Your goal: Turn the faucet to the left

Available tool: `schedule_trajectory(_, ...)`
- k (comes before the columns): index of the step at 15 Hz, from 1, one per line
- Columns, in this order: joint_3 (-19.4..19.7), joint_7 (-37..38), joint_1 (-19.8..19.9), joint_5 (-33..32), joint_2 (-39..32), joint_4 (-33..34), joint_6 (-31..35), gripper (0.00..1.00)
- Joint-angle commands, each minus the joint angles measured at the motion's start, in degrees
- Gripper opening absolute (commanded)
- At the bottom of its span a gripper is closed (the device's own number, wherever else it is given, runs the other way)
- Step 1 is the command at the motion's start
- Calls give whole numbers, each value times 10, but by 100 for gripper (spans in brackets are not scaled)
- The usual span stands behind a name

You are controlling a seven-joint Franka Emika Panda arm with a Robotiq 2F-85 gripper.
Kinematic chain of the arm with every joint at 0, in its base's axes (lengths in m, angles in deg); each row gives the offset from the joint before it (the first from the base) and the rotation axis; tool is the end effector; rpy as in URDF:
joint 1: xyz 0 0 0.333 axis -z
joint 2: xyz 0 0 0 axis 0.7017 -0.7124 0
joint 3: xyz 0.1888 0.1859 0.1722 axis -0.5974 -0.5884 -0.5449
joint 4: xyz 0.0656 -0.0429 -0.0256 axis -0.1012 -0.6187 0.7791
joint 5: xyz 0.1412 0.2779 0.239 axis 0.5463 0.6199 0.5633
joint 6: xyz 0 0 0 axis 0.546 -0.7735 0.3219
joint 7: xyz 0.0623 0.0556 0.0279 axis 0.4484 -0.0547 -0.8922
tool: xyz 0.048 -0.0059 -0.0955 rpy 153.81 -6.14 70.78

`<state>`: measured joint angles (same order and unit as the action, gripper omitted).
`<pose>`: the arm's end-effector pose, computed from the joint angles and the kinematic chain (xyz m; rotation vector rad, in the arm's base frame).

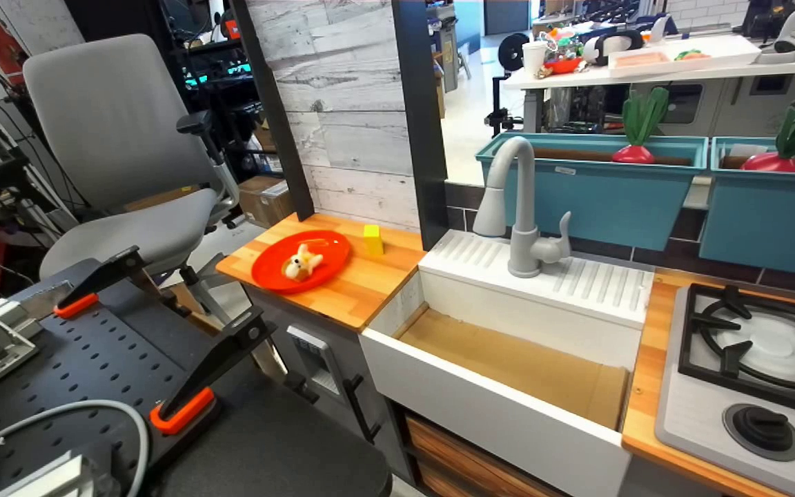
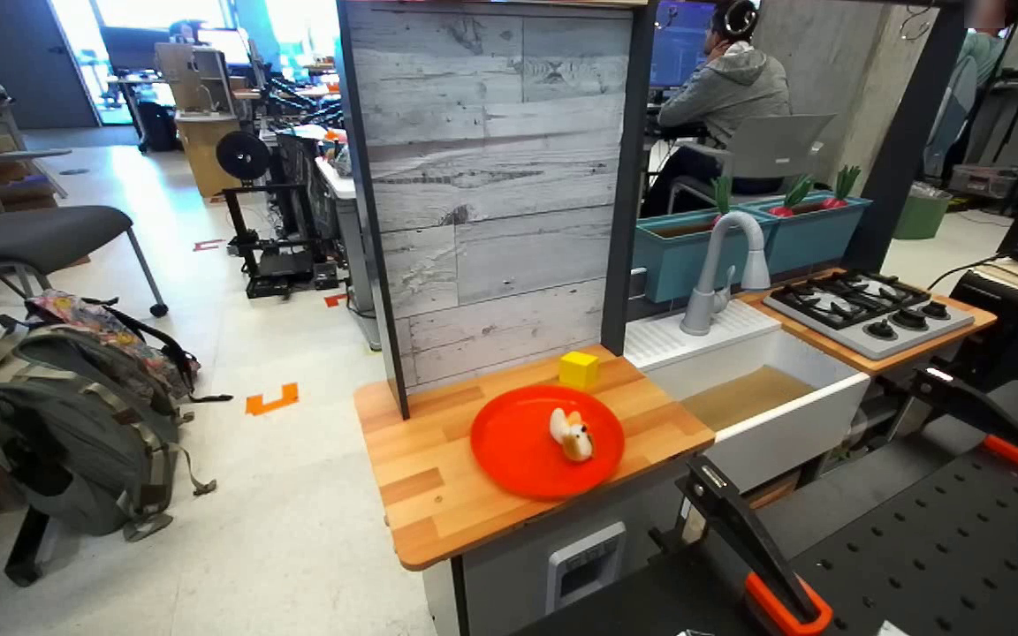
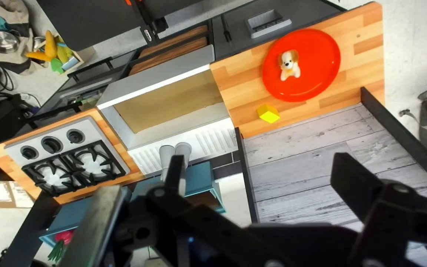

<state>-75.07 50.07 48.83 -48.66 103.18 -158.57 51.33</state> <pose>0.3331 0.0148 0.4847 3.0214 -0.4686 0.4336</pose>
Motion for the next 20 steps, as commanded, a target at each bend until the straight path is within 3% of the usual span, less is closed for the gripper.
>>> schedule_trajectory(1,35,-25,31,-6,-112,68,38,100)
schedule_trajectory(11,165,-108,57,52,-442,313,27,100)
schedule_trajectory(16,193,-88,85,103,-594,450,4,100)
schedule_trajectory(20,199,-57,95,87,-675,498,31,100)
